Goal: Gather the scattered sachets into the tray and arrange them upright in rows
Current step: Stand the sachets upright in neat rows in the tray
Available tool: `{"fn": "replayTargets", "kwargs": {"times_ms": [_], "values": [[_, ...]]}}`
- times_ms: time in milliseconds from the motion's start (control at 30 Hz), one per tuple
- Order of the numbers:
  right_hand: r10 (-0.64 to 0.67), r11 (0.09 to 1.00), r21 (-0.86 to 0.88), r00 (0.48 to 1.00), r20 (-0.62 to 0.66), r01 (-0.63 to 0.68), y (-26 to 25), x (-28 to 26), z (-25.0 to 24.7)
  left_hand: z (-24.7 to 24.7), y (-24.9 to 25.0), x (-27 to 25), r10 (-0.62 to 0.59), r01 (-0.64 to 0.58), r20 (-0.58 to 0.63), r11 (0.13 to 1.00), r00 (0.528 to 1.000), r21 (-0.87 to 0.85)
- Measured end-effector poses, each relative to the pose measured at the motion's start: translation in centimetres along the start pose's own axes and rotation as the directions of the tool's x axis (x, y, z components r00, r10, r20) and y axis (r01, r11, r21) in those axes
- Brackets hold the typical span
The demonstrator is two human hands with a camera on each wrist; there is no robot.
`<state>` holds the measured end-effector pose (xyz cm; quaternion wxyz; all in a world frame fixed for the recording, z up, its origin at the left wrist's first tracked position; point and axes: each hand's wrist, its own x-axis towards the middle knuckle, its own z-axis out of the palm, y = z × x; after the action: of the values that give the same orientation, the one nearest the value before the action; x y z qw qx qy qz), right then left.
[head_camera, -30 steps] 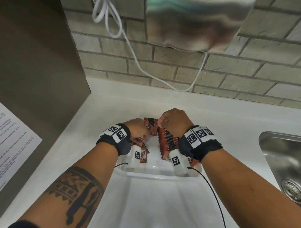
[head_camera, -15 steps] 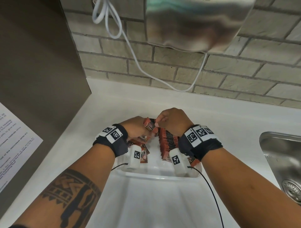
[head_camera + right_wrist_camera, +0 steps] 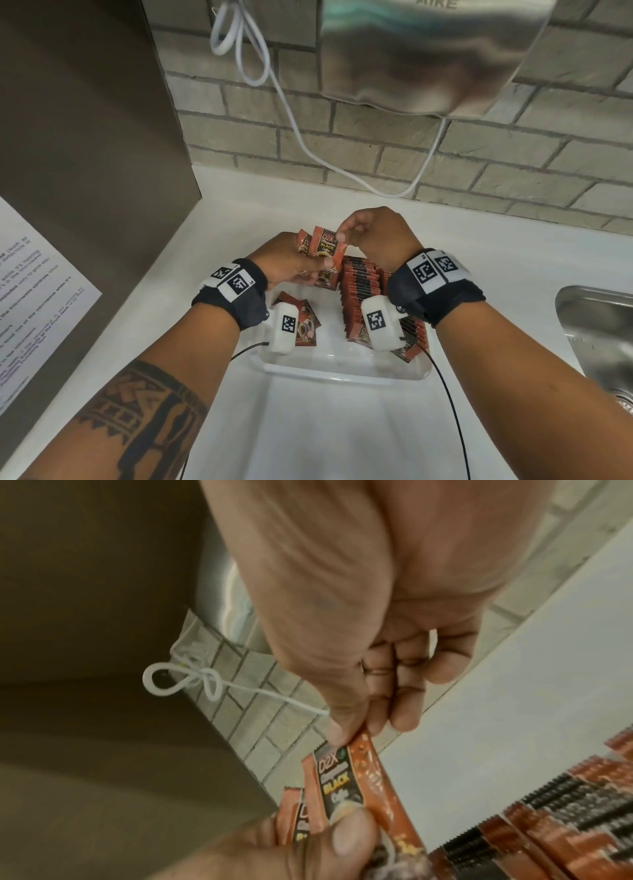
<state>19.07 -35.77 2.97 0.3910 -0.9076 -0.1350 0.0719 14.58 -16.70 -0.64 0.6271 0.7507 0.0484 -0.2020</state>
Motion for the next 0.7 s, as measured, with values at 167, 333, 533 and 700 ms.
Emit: {"fn": "replayTargets", "kwargs": {"times_ms": [167, 333, 533, 700], "values": [[0.006, 0.969, -0.245, 0.999, 0.040, 0.004, 0.7, -0.2, 1.6, -0.7, -0.2, -0.2, -0.283, 0.337, -0.188, 0.849, 0.940, 0.406], [0.112, 0.939, -0.329, 0.993, 0.030, -0.096, 1.4, 0.4, 3.9, 0.8, -0.6, 0.4, -0.318, 0.324, -0.103, 0.792, 0.942, 0.518], [0.172, 0.866, -0.483, 0.984, 0.038, -0.133, 1.5, 1.0, 4.9, 2.9, -1.1, 2.0, -0.406, 0.304, 0.035, 0.736, 0.913, 0.604], [0.212, 0.855, -0.495, 0.975, 0.065, -0.153, 1.8, 1.4, 5.0, 3.4, -1.2, 3.0, -0.417, 0.295, 0.026, 0.682, 0.908, 0.669]]}}
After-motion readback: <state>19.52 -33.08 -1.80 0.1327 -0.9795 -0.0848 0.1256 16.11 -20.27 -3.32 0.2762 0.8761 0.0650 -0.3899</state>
